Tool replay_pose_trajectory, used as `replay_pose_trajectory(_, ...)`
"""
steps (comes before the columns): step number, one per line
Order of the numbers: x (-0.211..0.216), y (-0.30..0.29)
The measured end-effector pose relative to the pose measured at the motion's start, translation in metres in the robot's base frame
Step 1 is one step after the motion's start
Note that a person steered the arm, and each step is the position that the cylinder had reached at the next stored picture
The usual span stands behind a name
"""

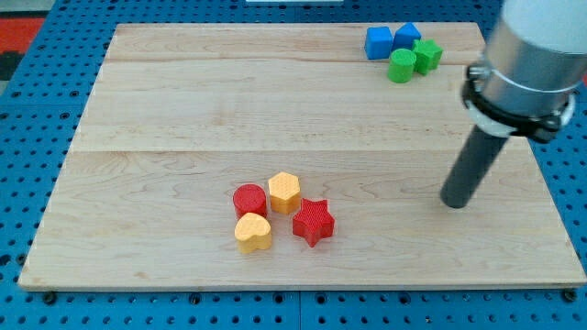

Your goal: Move your arm towards the yellow hexagon

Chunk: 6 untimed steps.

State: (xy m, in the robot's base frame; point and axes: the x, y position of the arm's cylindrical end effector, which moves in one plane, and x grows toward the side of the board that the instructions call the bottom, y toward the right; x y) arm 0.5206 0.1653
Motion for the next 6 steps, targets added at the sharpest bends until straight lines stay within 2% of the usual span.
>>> replay_pose_trajectory(1,0.0,-0.034)
replay_pose_trajectory(4,0.002,-0.056)
replay_pose_trajectory(5,-0.011,-0.067)
replay_pose_trajectory(6,-0.064,-0.072)
